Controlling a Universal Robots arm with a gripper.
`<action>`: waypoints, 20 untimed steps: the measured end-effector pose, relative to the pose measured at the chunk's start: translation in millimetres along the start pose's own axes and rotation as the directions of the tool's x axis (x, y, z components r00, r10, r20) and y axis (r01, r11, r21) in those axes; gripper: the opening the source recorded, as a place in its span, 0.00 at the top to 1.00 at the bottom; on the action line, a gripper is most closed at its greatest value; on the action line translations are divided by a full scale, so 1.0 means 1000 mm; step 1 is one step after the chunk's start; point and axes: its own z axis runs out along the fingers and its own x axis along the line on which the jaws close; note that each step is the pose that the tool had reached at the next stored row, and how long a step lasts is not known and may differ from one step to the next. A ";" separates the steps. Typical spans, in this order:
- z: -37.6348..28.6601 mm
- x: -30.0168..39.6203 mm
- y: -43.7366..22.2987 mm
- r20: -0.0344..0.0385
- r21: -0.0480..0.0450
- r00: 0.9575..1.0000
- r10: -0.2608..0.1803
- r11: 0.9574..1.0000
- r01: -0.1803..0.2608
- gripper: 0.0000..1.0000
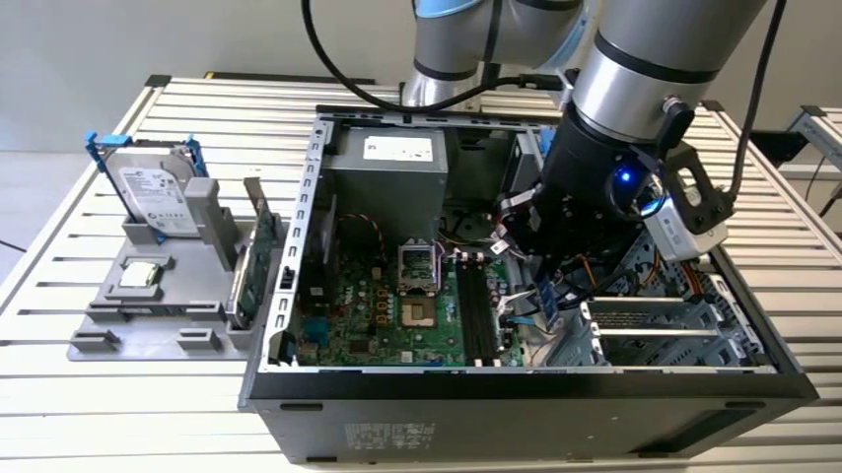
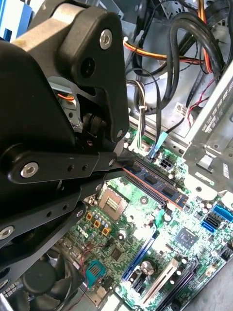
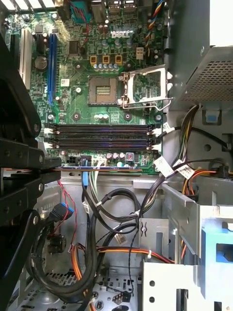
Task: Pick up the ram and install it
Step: 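Insert the ram into the slot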
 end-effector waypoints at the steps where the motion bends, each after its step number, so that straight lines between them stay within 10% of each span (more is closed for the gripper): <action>1: 0.0000 0.0000 0.0000 0.000 0.000 1.000 0.000 1.000 0.000 1.00; 20: 0.0127 0.0107 0.0004 0.000 0.000 1.000 0.000 1.000 0.000 1.00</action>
